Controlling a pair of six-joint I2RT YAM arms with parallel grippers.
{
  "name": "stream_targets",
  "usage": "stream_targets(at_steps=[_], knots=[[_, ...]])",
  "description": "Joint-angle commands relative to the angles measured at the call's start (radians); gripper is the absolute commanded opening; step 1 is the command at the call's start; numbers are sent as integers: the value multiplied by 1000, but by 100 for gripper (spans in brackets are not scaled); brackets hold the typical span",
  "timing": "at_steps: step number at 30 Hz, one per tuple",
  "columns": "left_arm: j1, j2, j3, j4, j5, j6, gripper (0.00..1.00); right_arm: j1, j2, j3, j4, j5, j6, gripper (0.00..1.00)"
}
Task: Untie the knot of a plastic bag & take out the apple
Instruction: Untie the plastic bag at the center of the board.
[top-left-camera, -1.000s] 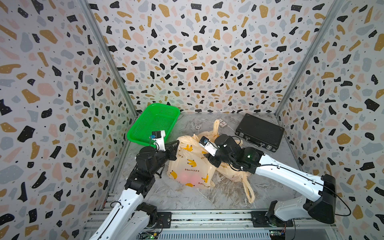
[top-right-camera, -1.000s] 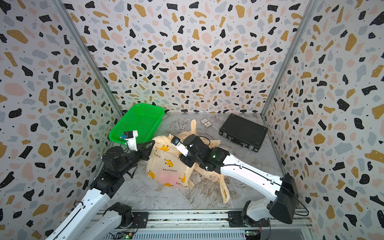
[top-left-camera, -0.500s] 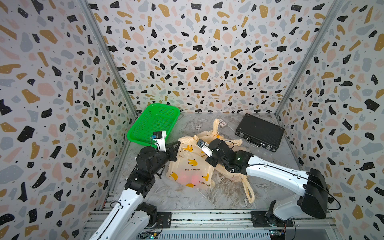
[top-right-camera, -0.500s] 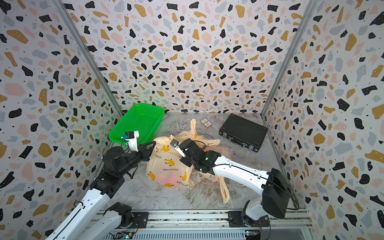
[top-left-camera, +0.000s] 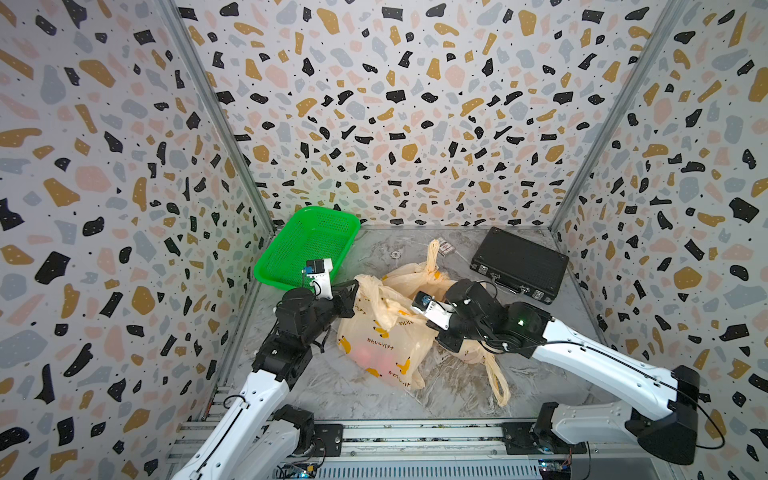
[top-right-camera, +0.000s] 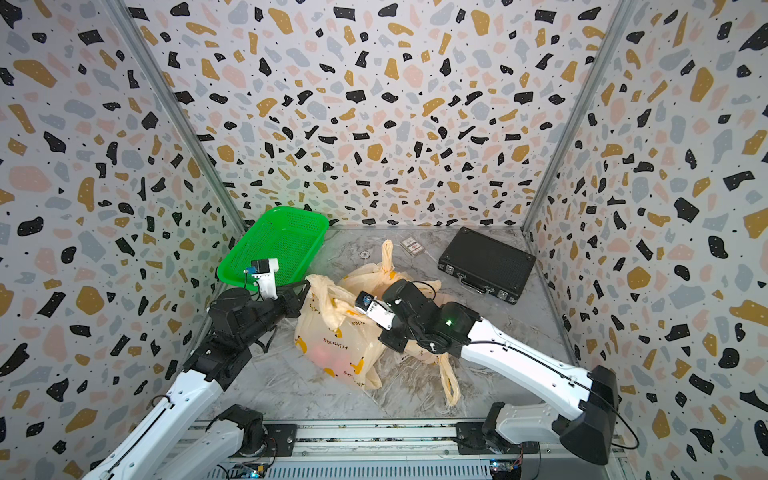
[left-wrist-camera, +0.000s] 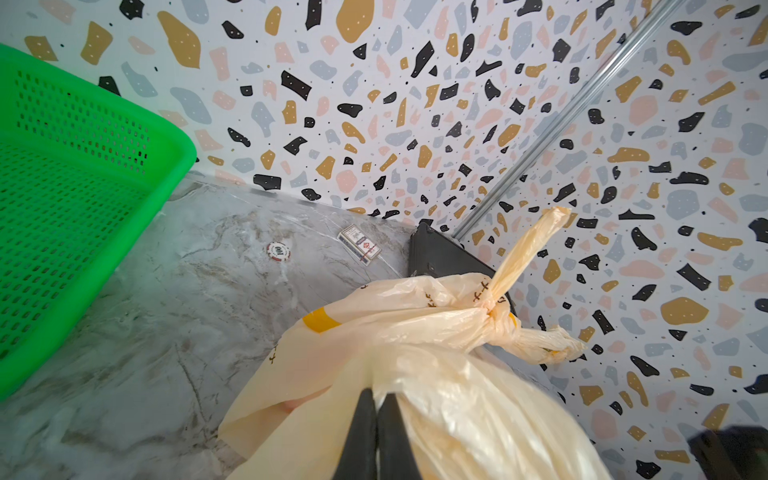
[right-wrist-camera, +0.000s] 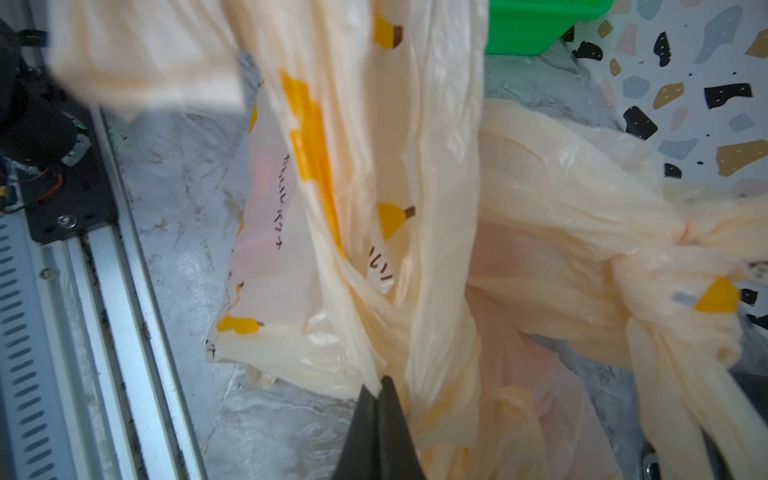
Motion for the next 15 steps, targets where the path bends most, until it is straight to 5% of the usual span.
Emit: stream_targets(at_steps=[1,7,9,13,15], knots=[[64,46,27,85,3,-66,0,-5,-127,-92,-120,-60,22,0],[85,154,2,286,101,-141,5,-8,-208,-171,-8,-109,40,0],[84,149,4,311,127,-148,48,-8,-165,-145,-5,-155,54,0],[82,51,47,181,153,-113,94,-8,-147,-143,62,-206,105,0],[83,-10,76,50,163,-101,99,-14,-143,-139,95,-202,122,0]])
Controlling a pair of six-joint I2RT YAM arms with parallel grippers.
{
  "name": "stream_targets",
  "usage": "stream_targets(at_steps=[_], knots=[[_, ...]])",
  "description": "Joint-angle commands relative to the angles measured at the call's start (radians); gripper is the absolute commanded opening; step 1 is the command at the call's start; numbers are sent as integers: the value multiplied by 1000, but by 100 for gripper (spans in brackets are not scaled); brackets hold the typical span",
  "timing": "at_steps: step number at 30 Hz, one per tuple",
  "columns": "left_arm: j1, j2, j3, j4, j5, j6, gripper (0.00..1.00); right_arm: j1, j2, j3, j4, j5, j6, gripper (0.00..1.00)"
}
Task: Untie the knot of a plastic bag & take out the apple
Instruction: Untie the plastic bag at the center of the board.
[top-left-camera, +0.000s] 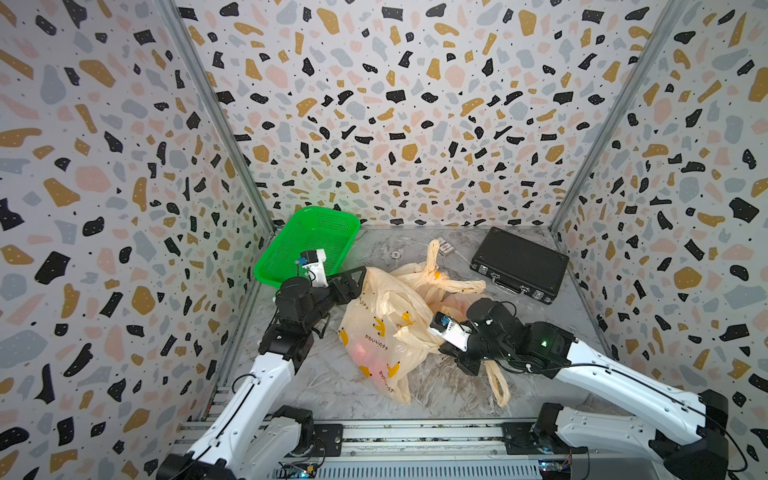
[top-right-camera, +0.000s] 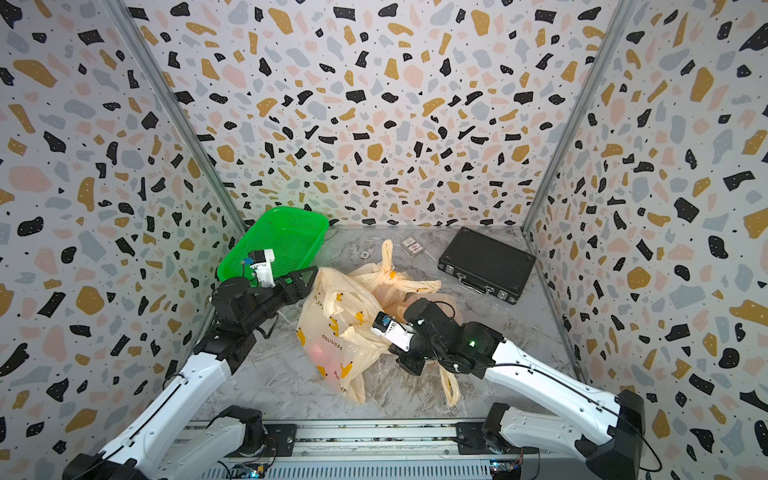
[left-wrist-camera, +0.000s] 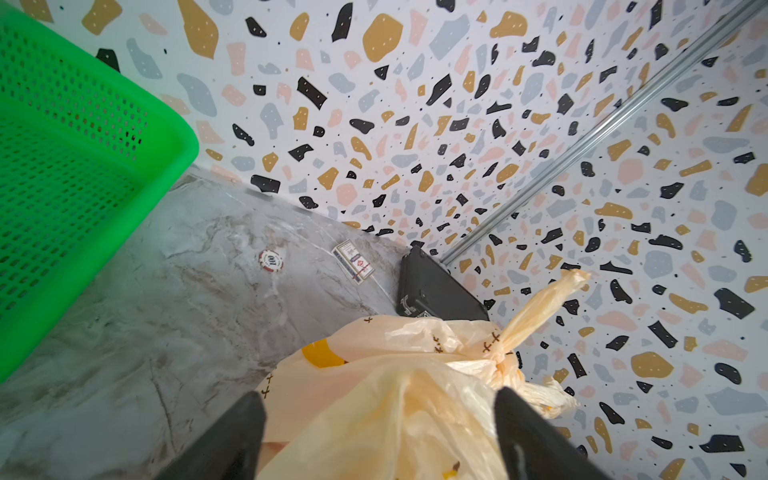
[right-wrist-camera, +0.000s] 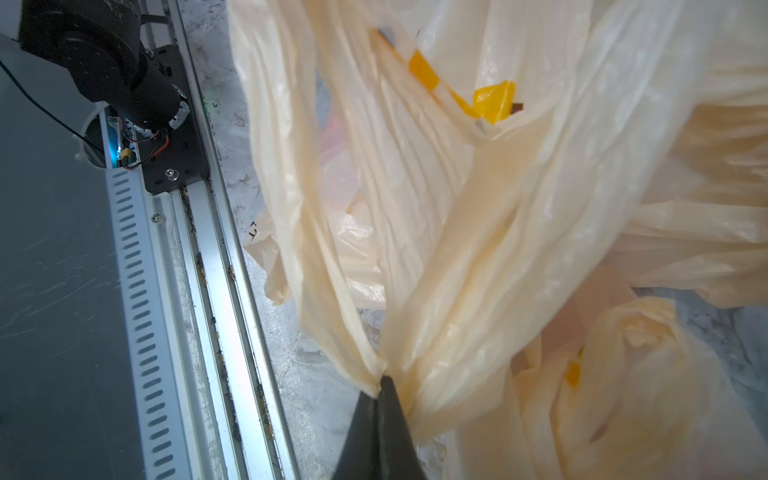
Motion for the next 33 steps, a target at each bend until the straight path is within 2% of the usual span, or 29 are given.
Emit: stream_targets(at_steps=[1,6,10,12,14,16,18,23,26,30,33], knots=[[2,-112,75,-134,44,14,100,-15,-8,32,69,-46,61,0],[-54,-239,109,-505,17,-10,98,-25,16,59,126,-114,103,0],[-145,-345,116,-761,-130,-33,95,-25,2,70,117,-108,97,0],[-155,-392,103,-832,-158,-62,88,-25,-10,74,103,-107,97,0],[-159,-412,90,-887,-150,-82,74,-26,-25,73,96,-104,102,0],[-164,-417,59,-866,-137,-103,67,-26,-42,71,90,-107,107,0],[-175,-396,37,-792,-142,-113,67,-24,-50,73,67,-115,108,0],[-243,-238,22,-572,-200,-123,79,-20,-80,57,43,-116,105,0],[-281,-161,60,-460,-237,-131,84,-8,-75,62,20,-103,89,0],[-355,-93,126,-421,-279,-144,89,9,-58,67,10,-69,62,0],[-405,-89,122,-422,-327,-156,89,14,-47,70,21,-53,49,0]])
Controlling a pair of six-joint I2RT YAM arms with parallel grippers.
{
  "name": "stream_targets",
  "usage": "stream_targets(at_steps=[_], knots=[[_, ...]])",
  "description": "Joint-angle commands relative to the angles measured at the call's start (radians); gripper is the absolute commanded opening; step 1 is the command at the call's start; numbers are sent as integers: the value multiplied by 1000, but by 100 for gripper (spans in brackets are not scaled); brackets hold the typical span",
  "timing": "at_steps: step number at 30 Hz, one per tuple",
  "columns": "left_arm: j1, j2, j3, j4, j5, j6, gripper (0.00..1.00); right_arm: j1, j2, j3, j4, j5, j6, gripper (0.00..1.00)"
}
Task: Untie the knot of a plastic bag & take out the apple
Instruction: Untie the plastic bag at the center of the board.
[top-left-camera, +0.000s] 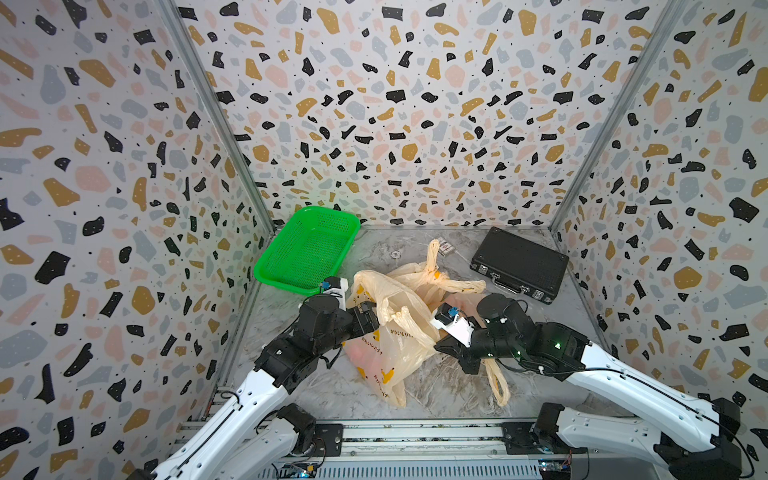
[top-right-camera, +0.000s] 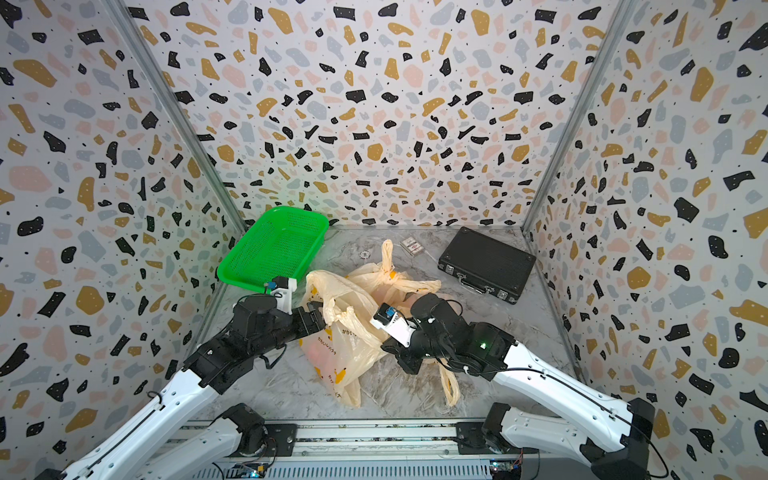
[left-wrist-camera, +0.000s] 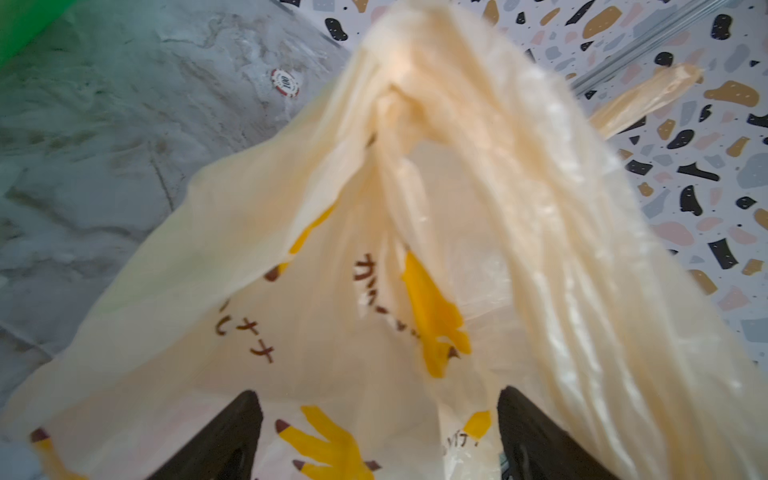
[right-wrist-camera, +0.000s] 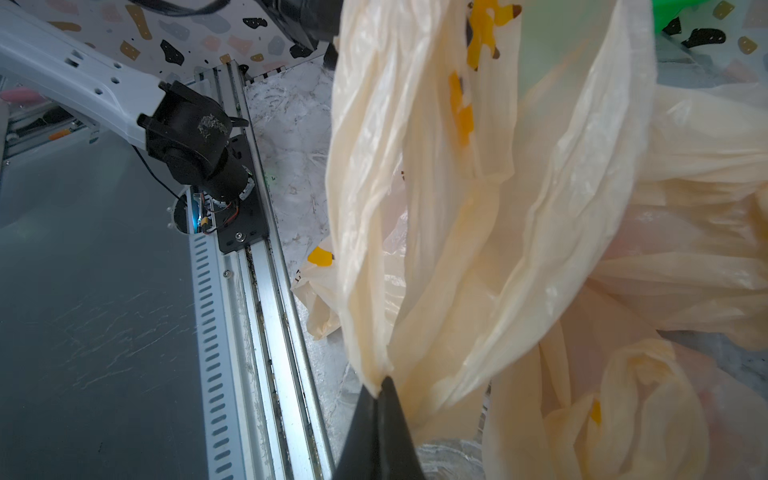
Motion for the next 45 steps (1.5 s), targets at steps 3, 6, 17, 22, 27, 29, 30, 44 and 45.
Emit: stream_targets(at_steps=[3,6,17,22,27,29,30,44,45], knots=[[-49,-24,6,89,-87,-43,89,9,13,37,-7,36,-29,0],[-52,2,-8,81,-81,-45,89,14,14,38,4,42,-29,0],[-54,157,34,144,-110,-25,88,112,6,61,-51,115,-94,0],[-54,194,29,180,-102,-35,75,147,6,64,-56,154,-111,0],[-55,202,4,220,-47,-38,46,150,8,66,-43,181,-119,0],[-55,202,0,236,-28,-33,27,150,15,74,-39,176,-119,0],[-55,202,1,236,-22,-29,18,150,21,78,-40,173,-118,0],[-11,-3,-13,100,169,157,0,-17,-27,162,-98,143,28,90],[-3,-15,-23,100,196,158,0,-49,-26,167,-98,123,41,90]])
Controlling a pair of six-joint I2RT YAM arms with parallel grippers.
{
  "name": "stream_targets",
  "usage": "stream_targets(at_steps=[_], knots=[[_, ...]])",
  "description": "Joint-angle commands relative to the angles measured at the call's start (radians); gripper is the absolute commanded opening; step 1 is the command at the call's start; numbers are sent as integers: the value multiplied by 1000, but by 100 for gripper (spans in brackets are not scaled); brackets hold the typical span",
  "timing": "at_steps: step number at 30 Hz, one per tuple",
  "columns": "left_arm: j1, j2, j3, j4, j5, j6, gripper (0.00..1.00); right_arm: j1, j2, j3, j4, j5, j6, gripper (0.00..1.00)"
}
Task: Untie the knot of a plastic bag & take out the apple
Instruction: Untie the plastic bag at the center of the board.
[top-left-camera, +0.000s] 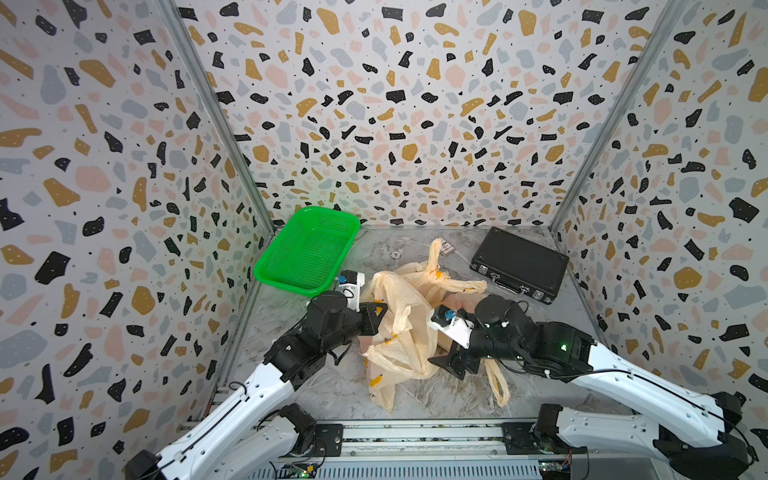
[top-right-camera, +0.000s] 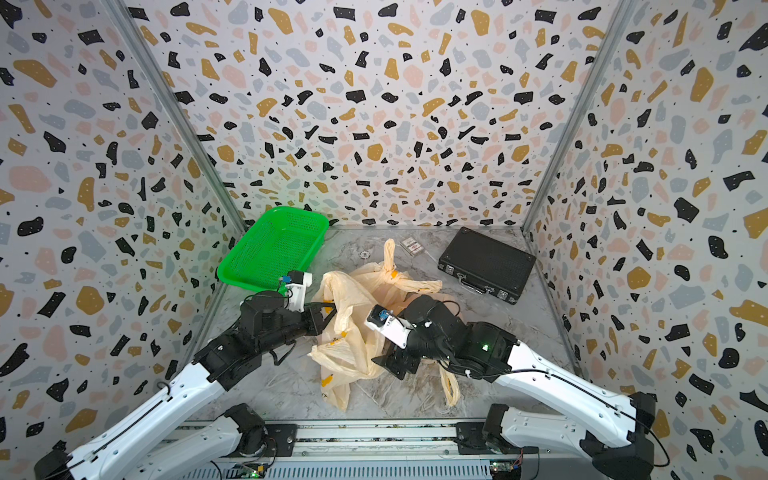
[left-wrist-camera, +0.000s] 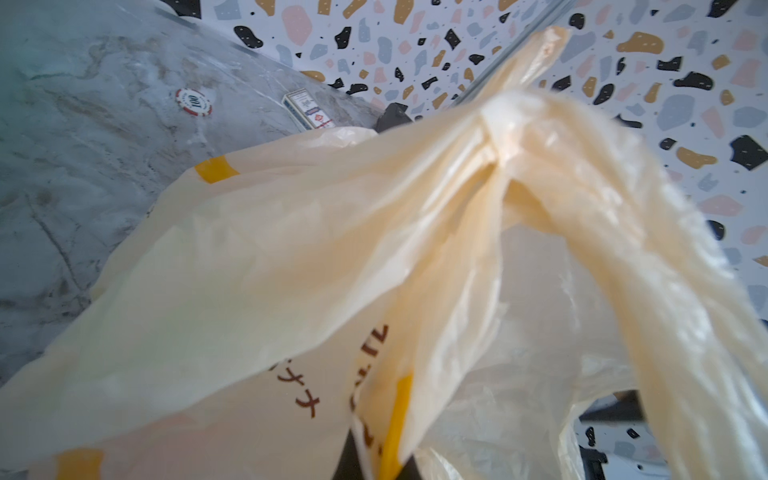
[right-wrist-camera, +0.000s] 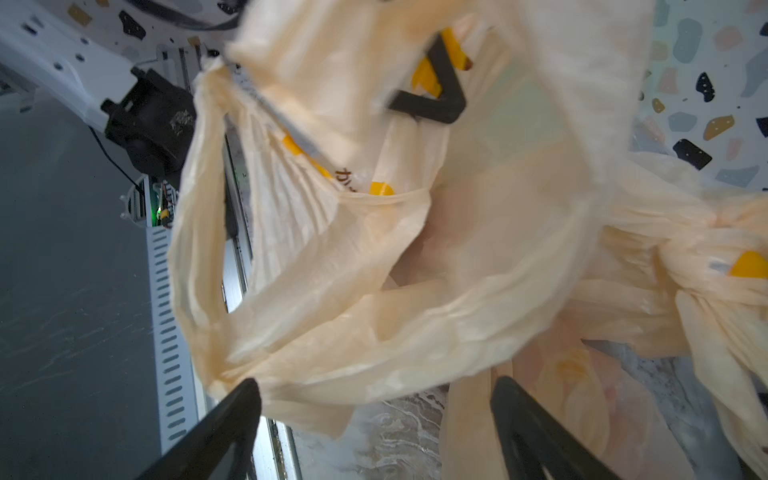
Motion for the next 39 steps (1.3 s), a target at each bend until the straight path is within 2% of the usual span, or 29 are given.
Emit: stream_targets(at_steps=[1,5,12,16,21,25,27,29,31,35,37,39], knots=[[27,-44,-30,-6,122,50,0,-105,-24,60,-28,-65,75,90],[33,-67,-62,10,161,45,0,-194,29,73,16,-175,106,90],[35,-52,-75,96,156,22,0,-204,120,80,98,-410,210,90],[35,-41,-71,139,162,8,0,-204,135,32,124,-418,223,90],[35,-29,-63,163,210,9,0,-204,228,-26,319,-397,255,86],[38,-30,-69,189,254,9,0,-204,333,-6,465,-364,286,67],[44,-36,-68,183,276,14,0,-205,358,-3,506,-344,297,51],[56,-47,-71,166,287,19,0,-205,377,10,510,-327,303,25],[77,-63,-63,96,261,38,0,-212,398,47,430,-267,278,0],[175,-129,-51,-102,150,69,0,-242,411,115,194,-42,180,0],[248,-158,-48,-202,101,100,0,-280,399,102,136,74,159,0],[332,-176,-59,-250,101,114,0,-338,387,81,113,118,173,0]])
